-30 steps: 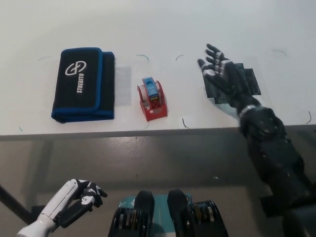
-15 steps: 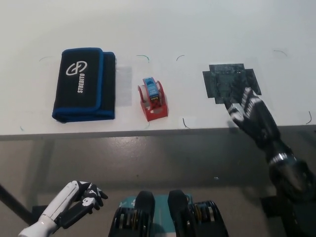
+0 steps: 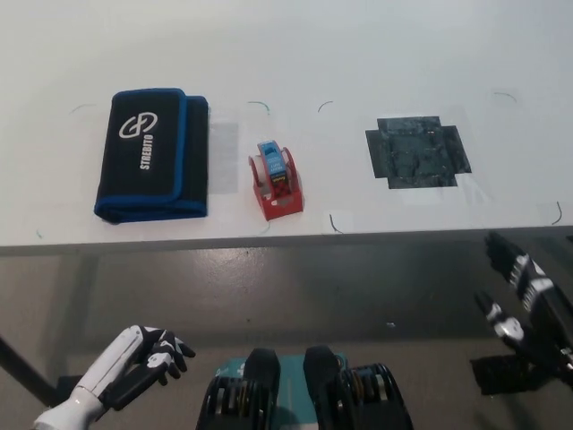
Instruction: Use the right hand to move the tape on the right hand side to the notebook on the left hand side
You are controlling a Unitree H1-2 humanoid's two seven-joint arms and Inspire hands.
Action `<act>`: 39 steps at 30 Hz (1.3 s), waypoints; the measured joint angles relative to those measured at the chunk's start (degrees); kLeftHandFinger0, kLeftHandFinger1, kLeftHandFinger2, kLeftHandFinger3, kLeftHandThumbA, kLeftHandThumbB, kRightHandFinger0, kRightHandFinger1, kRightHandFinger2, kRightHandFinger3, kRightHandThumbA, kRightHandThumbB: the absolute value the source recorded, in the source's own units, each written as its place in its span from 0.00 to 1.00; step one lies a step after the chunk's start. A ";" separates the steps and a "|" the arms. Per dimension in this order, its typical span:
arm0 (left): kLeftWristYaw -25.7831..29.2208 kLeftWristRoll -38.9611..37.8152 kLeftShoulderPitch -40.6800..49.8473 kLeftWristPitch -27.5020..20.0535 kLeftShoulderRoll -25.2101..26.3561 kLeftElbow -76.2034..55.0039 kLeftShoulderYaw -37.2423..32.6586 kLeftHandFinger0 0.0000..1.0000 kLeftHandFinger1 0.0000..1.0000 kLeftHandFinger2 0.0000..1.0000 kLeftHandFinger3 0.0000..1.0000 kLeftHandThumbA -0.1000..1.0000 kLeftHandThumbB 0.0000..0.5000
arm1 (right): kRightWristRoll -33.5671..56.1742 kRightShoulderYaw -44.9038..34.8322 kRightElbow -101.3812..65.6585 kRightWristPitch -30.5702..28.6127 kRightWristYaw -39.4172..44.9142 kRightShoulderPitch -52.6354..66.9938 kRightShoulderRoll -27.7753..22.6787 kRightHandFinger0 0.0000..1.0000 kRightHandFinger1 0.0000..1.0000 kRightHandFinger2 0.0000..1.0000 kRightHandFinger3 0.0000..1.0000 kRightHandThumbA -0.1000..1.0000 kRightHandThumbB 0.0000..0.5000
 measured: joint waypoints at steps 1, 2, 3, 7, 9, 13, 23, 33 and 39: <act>0.00 0.00 0.00 -0.02 0.00 0.02 0.01 0.39 0.41 0.55 0.80 0.76 0.23 | 0.03 -0.03 -0.05 0.13 0.09 0.46 -0.40 1.00 1.00 1.00 1.00 0.71 0.97; 0.00 0.01 0.01 -0.04 0.00 0.02 0.02 0.38 0.42 0.55 0.81 0.77 0.23 | 0.03 -0.06 -0.11 0.31 0.16 1.09 -0.85 1.00 1.00 1.00 1.00 0.71 0.95; 0.00 0.01 0.04 -0.04 0.01 0.01 0.03 0.38 0.42 0.55 0.81 0.77 0.22 | 0.03 -0.07 -0.11 0.38 0.20 1.39 -0.98 1.00 1.00 1.00 1.00 0.71 0.94; 0.00 0.05 0.59 -0.05 0.14 -0.20 0.15 0.38 0.42 0.56 0.81 0.79 0.26 | -0.04 -0.06 -0.02 0.54 0.28 1.81 -1.05 1.00 1.00 1.00 1.00 0.71 0.75; 0.01 0.10 1.09 -0.08 0.28 -0.19 0.16 0.39 0.43 0.57 0.82 0.82 0.30 | -1.02 0.21 0.48 0.23 0.20 1.79 -1.10 1.00 1.00 1.00 1.00 0.70 0.71; 0.01 0.32 1.91 -0.07 0.27 -0.16 0.10 0.40 0.43 0.56 0.83 0.77 0.23 | -5.61 1.86 2.40 -0.59 -0.32 1.78 -1.88 1.00 1.00 1.00 1.00 0.73 0.72; 0.01 0.31 2.36 -0.09 0.26 -0.16 0.26 0.39 0.42 0.55 0.82 0.77 0.21 | -11.06 2.64 4.53 -2.53 -0.61 0.82 -2.60 1.00 1.00 1.00 1.00 0.74 0.74; 0.00 0.40 2.30 -0.10 0.28 0.05 0.30 0.39 0.42 0.55 0.84 0.76 0.19 | -11.77 3.23 4.73 -2.60 -0.59 0.47 -2.27 1.00 1.00 1.00 1.00 0.74 0.71; 0.00 0.33 2.08 -0.10 0.32 0.19 0.35 0.39 0.42 0.54 0.85 0.75 0.17 | -11.78 3.48 4.71 -2.50 -0.59 0.45 -1.64 1.00 1.00 1.00 1.00 0.75 0.72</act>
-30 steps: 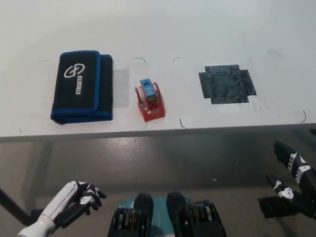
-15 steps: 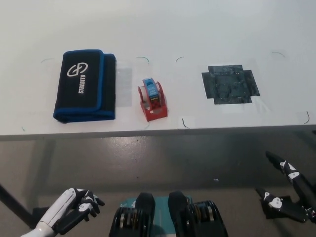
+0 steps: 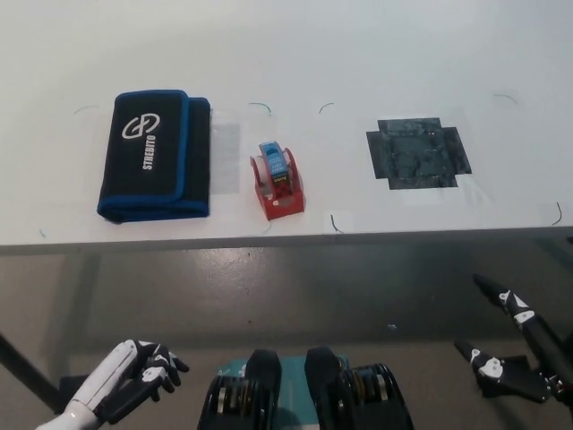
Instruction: Use the right hand to move the tape on the right hand side to the notebook on the left hand side
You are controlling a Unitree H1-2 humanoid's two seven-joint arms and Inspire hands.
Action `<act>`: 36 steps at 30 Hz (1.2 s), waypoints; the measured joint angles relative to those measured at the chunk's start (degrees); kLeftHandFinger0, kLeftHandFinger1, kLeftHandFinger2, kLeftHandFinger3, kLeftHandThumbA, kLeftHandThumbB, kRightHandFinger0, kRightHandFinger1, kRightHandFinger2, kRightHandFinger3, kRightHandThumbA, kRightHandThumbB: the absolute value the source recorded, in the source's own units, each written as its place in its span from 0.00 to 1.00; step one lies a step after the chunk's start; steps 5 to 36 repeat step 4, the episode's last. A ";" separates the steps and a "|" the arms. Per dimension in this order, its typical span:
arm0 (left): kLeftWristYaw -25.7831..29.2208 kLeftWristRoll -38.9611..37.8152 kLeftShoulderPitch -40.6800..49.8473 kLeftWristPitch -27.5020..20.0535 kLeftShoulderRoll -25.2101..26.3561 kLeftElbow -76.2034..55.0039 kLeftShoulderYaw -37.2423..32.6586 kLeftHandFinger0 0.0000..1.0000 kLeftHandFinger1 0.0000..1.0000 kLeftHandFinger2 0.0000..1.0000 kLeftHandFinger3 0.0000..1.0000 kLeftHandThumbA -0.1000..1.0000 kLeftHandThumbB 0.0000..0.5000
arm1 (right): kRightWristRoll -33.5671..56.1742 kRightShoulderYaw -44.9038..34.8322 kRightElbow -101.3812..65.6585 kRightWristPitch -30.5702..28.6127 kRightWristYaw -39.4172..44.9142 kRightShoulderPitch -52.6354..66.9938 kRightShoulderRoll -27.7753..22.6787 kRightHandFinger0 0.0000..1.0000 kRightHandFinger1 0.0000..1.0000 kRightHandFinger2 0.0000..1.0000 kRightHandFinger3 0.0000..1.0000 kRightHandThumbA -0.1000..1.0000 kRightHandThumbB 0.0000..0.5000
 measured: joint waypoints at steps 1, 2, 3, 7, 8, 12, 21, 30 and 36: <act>0.00 0.00 -0.07 0.00 0.00 0.02 0.00 0.38 0.41 0.54 0.84 0.76 0.18 | -0.05 0.07 -0.05 0.06 0.00 -0.01 0.12 1.00 1.00 1.00 1.00 0.75 0.74; 0.00 0.00 -0.27 0.00 0.01 0.11 0.00 0.38 0.41 0.53 0.84 0.76 0.17 | -0.24 0.20 -0.21 0.16 -0.01 -0.02 0.38 1.00 1.00 1.00 1.00 0.75 0.74; 0.00 0.00 -0.40 0.00 0.01 0.14 0.00 0.37 0.41 0.53 0.83 0.76 0.20 | -0.31 0.28 -0.35 0.19 0.00 -0.04 0.56 1.00 1.00 1.00 1.00 0.76 0.72; 0.00 0.00 -0.43 0.00 0.01 0.14 0.00 0.37 0.41 0.53 0.83 0.76 0.20 | -0.32 0.31 -0.37 0.19 0.00 -0.05 0.62 1.00 1.00 1.00 1.00 0.76 0.72; 0.00 0.00 -0.43 0.00 0.01 0.14 0.00 0.37 0.41 0.53 0.83 0.76 0.20 | -0.32 0.31 -0.37 0.19 0.00 -0.05 0.62 1.00 1.00 1.00 1.00 0.76 0.72; 0.00 0.00 -0.43 0.00 0.01 0.14 0.00 0.37 0.41 0.53 0.83 0.76 0.20 | -0.32 0.31 -0.37 0.19 0.00 -0.05 0.62 1.00 1.00 1.00 1.00 0.76 0.72; 0.00 0.00 -0.43 0.00 0.01 0.14 0.00 0.37 0.41 0.53 0.83 0.76 0.20 | -0.32 0.31 -0.37 0.19 0.00 -0.05 0.62 1.00 1.00 1.00 1.00 0.76 0.72; 0.00 0.00 -0.43 0.00 0.01 0.14 0.00 0.37 0.41 0.53 0.83 0.76 0.20 | -0.32 0.31 -0.37 0.19 0.00 -0.05 0.62 1.00 1.00 1.00 1.00 0.76 0.72; 0.00 0.00 -0.43 0.00 0.01 0.14 0.00 0.37 0.41 0.53 0.83 0.76 0.20 | -0.32 0.31 -0.37 0.19 0.00 -0.05 0.62 1.00 1.00 1.00 1.00 0.76 0.72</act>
